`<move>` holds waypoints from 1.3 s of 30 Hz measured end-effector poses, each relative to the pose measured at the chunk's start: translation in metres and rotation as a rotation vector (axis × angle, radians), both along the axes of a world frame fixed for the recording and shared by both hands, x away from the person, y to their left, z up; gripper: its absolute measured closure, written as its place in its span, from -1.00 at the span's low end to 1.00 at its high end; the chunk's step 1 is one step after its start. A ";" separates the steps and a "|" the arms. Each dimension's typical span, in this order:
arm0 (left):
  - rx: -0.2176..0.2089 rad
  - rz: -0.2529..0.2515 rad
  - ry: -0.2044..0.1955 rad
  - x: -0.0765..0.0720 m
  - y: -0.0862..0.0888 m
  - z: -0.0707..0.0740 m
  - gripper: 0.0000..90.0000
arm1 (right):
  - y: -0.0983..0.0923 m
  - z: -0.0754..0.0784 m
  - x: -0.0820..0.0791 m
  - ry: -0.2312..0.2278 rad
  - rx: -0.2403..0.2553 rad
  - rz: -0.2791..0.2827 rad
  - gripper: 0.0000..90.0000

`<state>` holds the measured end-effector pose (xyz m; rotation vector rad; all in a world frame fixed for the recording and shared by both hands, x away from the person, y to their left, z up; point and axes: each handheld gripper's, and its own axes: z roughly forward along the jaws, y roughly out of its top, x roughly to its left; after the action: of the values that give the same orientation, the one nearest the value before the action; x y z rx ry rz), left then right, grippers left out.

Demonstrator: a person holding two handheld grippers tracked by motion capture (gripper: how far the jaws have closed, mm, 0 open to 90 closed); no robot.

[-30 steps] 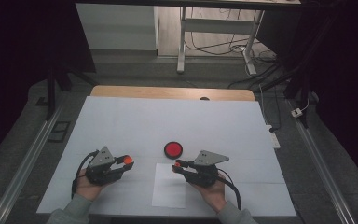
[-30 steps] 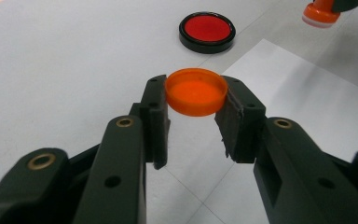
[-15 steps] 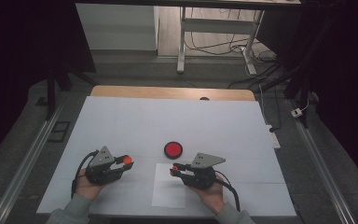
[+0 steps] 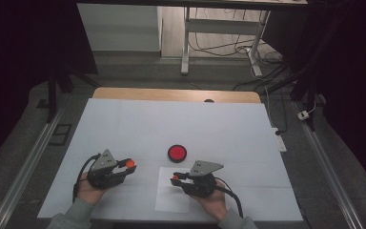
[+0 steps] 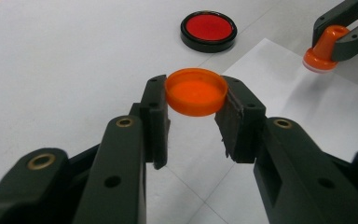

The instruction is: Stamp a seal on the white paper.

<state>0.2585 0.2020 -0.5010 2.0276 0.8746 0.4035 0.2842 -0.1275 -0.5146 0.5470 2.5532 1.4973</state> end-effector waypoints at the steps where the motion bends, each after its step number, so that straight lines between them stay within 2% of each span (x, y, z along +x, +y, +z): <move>1: 0.001 0.000 0.000 0.000 0.000 0.000 0.43 | 0.000 0.000 0.000 -0.001 -0.001 0.001 0.62; 3: 0.001 0.001 0.000 0.000 0.000 0.000 0.43 | 0.001 -0.001 0.000 0.000 0.007 -0.003 0.62; 19: 0.001 -0.001 0.001 0.000 -0.001 0.000 0.43 | 0.004 -0.011 0.001 0.011 -0.045 -0.001 0.62; 39: 0.005 -0.002 0.005 0.000 -0.001 -0.001 0.43 | 0.007 -0.017 0.003 0.020 -0.068 -0.006 0.62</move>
<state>0.2589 0.2011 -0.5019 2.0341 0.8750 0.4002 0.2873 -0.1204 -0.5318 0.5626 2.6039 1.4045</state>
